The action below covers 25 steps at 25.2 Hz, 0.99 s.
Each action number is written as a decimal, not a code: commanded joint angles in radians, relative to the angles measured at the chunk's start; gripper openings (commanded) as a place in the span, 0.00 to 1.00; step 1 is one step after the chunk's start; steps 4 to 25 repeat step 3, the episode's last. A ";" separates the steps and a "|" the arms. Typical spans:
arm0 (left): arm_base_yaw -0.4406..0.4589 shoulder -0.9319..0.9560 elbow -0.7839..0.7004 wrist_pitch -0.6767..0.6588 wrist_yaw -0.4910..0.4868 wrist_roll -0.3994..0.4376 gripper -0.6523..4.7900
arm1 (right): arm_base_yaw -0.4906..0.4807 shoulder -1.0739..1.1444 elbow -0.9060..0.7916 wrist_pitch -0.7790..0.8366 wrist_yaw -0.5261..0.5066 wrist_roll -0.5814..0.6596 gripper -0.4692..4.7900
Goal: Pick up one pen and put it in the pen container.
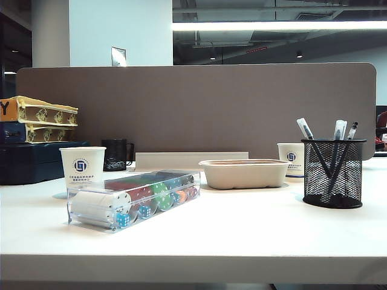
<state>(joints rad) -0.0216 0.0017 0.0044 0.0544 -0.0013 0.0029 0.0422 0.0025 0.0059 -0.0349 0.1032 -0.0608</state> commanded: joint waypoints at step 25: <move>0.001 0.001 0.003 0.006 0.005 0.000 0.11 | 0.002 -0.006 -0.005 0.014 -0.001 0.004 0.08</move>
